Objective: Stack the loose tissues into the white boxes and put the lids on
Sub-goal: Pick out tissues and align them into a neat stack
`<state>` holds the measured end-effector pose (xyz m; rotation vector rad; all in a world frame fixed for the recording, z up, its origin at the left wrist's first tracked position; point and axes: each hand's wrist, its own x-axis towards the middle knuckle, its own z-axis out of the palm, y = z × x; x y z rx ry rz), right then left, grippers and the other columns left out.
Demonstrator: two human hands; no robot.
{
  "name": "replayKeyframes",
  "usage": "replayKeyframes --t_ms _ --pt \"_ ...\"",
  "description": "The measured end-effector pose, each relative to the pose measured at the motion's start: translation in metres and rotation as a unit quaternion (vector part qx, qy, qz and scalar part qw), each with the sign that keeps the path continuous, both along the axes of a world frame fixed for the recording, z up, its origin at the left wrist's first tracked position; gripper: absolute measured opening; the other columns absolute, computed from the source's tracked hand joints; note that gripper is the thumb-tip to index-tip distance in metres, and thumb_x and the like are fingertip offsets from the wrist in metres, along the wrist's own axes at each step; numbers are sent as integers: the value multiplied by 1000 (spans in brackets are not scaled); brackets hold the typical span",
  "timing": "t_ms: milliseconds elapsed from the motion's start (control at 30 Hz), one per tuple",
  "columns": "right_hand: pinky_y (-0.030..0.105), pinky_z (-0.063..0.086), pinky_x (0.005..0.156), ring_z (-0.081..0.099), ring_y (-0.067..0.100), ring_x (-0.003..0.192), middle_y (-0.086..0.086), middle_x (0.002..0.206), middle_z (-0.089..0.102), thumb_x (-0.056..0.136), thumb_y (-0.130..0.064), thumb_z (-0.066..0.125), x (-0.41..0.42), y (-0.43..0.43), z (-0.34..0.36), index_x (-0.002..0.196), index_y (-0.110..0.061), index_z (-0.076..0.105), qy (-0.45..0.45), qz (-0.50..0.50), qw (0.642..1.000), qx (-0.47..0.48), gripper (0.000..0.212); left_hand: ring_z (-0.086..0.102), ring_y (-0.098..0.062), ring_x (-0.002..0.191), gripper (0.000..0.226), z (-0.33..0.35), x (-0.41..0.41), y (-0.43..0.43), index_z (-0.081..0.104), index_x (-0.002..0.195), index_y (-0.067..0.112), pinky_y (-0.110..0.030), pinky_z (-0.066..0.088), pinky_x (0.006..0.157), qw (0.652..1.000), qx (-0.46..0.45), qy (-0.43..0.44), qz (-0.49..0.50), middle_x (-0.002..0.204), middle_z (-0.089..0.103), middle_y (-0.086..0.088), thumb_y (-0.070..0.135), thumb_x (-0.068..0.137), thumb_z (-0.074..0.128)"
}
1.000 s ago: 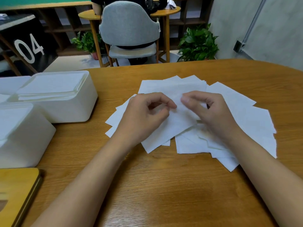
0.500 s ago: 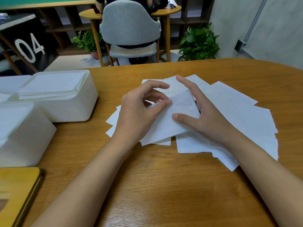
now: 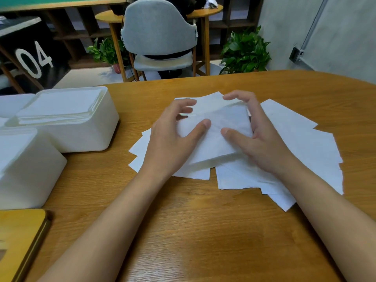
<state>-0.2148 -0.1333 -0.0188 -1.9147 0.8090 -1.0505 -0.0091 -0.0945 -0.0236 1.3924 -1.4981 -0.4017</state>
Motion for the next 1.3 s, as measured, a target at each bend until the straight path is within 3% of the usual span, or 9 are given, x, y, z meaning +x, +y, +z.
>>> replayKeyframes --t_ms 133,267,400,467,533,733,1033,1167,1300 --pt "21 48 94 65 6 110 -14 115 72 99 1 64 -4 -5 1 113 -19 74 -8 -9 1000 11 26 60 1 99 39 -2 5 -3 65 127 37 -19 46 81 996 59 61 -16 115 67 20 41 92 79" --pt "15 48 98 67 0 115 -14 112 78 98 0 66 -3 -8 -6 110 -20 82 17 -14 999 45 27 62 -3 107 48 -4 6 -2 58 132 38 -27 55 86 997 53 55 -12 120 64 20 39 90 82" --pt "22 48 105 65 -3 118 -18 116 77 98 -2 64 -8 -19 -11 111 -27 82 -20 -125 991 52 33 58 -9 81 49 -7 5 0 55 119 33 -16 45 67 996 61 -60 38 101 60 10 44 82 86" --pt "23 48 107 64 -4 118 -20 116 76 97 -2 63 -10 -22 -14 110 -30 81 -22 -156 986 55 35 57 -11 69 37 -8 3 1 62 90 28 -27 49 63 986 105 -133 -11 78 63 7 50 77 88" --pt "24 48 107 64 -5 117 -22 114 76 97 -3 63 -9 -22 -15 108 -31 81 -17 -165 984 57 36 57 -9 65 42 -7 1 4 62 73 25 -35 50 63 963 163 -206 -61 66 61 8 59 71 87" --pt "25 47 110 63 -6 118 -24 112 76 97 -4 62 -7 -20 -14 107 -31 81 -5 -168 984 56 35 56 -8 75 32 5 5 10 64 81 29 -32 49 68 934 236 -237 -122 80 62 11 46 68 88" --pt "23 46 109 62 -6 120 -24 114 75 98 -5 62 -4 -18 -15 109 -31 81 22 -142 989 38 34 64 -12 78 8 7 7 9 67 74 27 -35 54 69 959 171 -194 -115 76 69 10 25 78 74" --pt "21 47 108 62 -7 119 -23 114 75 99 -5 62 -4 -18 -16 109 -31 81 31 -137 989 36 33 61 -10 81 10 14 8 11 70 79 23 -11 37 68 978 59 -164 -117 78 68 11 15 82 75" --pt "29 48 109 64 -2 119 -19 114 76 98 -10 65 -3 -16 -15 109 -29 81 29 -118 992 19 27 65 -11 88 5 16 8 11 74 88 19 -7 34 75 981 -9 -149 -126 86 72 11 14 88 76"
